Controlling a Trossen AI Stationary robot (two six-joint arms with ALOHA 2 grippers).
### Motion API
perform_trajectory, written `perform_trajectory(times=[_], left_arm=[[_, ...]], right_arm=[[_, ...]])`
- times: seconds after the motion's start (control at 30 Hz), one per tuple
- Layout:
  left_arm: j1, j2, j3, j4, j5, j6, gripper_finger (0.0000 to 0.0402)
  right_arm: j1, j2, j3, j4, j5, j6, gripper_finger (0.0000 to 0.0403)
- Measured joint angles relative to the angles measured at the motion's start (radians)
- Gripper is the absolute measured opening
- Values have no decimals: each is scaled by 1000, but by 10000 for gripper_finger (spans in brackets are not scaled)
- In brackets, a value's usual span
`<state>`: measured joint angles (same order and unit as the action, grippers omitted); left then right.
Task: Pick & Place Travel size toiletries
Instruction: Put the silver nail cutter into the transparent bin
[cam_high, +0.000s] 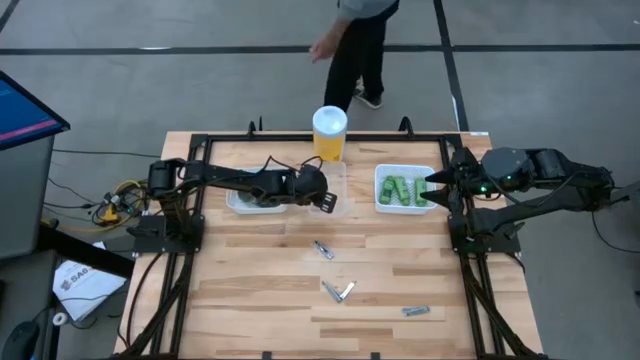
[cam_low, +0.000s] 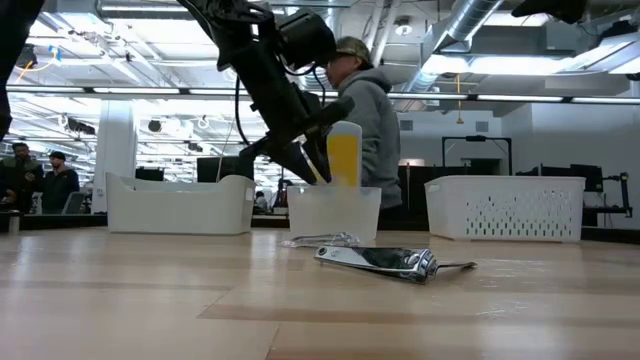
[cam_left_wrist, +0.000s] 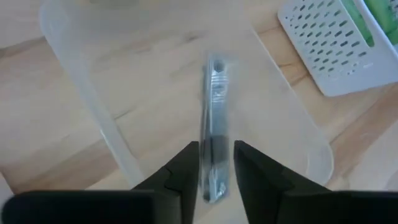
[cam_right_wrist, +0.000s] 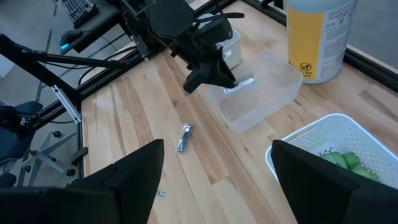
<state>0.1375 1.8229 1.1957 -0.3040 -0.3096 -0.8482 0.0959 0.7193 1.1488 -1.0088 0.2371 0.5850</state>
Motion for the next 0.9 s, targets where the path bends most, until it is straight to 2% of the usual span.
perform_trajectory(times=[0.2,0.33,0.47,0.63,0.8,0.9], left_arm=[[-1,0,0,0,8,6,171],[-4,-49,-1,23,157,72,207],[-68,-168,1,41,246,261,211],[-207,-295,2,65,256,591,203],[-305,-314,2,68,240,717,216],[-339,-277,2,70,238,773,233]], right_arm=[[0,0,0,0,0,0,290],[0,0,0,-1,0,1,290],[0,0,0,-1,0,2,290],[0,0,0,-1,0,4,290],[0,0,0,-2,0,18,290],[1,0,0,-1,0,18,290]])
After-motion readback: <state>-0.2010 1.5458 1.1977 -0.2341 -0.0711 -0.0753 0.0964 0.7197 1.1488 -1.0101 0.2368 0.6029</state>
